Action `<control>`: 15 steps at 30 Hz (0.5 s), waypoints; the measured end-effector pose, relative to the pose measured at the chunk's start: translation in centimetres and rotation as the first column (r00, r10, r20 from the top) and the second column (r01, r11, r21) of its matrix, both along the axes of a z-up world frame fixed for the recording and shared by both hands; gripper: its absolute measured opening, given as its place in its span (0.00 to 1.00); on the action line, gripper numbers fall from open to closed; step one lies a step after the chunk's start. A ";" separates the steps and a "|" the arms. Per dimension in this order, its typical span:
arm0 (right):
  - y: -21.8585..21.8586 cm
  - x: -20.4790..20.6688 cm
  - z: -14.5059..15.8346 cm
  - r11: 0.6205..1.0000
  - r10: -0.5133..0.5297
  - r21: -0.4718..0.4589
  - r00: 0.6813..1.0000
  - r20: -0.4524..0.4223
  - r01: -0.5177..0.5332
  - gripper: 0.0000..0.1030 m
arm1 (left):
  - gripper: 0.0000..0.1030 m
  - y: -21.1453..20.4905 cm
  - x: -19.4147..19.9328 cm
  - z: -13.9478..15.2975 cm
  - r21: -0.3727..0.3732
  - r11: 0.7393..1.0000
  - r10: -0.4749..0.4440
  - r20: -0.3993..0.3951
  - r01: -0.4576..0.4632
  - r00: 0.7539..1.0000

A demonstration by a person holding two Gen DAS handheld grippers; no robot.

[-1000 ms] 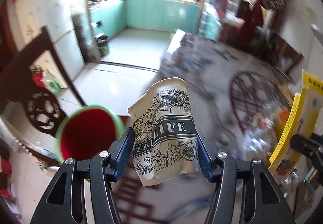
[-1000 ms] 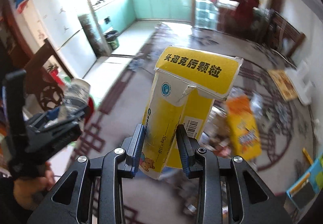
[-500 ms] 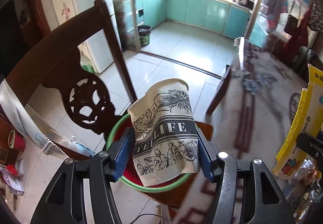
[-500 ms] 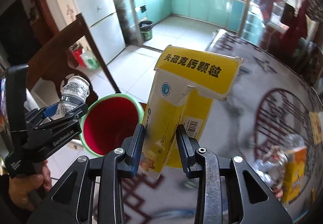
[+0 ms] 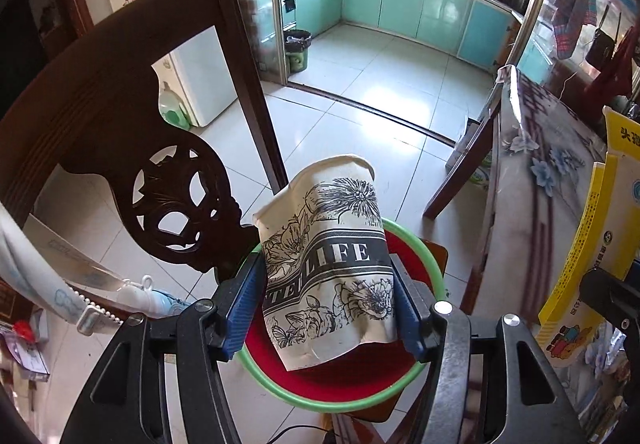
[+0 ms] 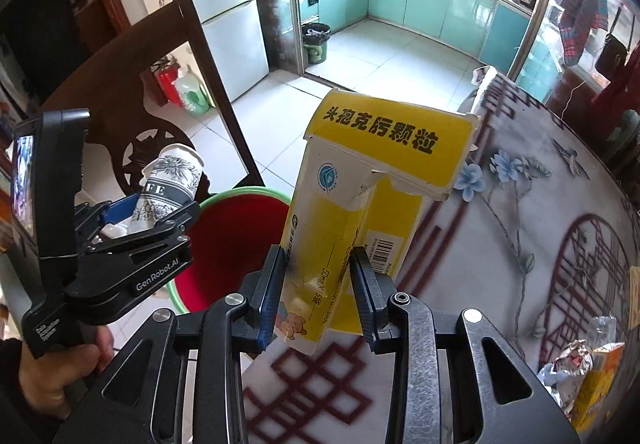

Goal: Collect trash
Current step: 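Open the left tool and right tool to drop cup and box into the bucket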

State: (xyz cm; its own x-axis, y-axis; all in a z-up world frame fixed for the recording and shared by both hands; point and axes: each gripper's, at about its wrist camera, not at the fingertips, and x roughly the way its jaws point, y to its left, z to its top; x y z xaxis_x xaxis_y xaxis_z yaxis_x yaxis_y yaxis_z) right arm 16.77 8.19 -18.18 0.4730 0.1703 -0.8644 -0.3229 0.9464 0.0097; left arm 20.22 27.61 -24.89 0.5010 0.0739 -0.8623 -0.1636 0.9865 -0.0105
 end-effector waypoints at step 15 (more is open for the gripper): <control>0.7 0.5 0.6 1.000 -0.010 -0.010 0.999 0.052 0.011 0.70 | 0.66 0.3 -0.5 0.9 0.080 0.994 0.077 0.012 -0.078 0.997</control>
State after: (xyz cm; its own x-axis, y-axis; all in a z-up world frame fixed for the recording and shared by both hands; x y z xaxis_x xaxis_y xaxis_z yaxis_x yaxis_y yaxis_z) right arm 17.30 8.90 -17.53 0.5187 0.1560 -0.8406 -0.3129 0.9496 -0.0168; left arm 19.75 27.86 -24.01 0.4984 0.1817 -0.8477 -0.2396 0.9686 0.0668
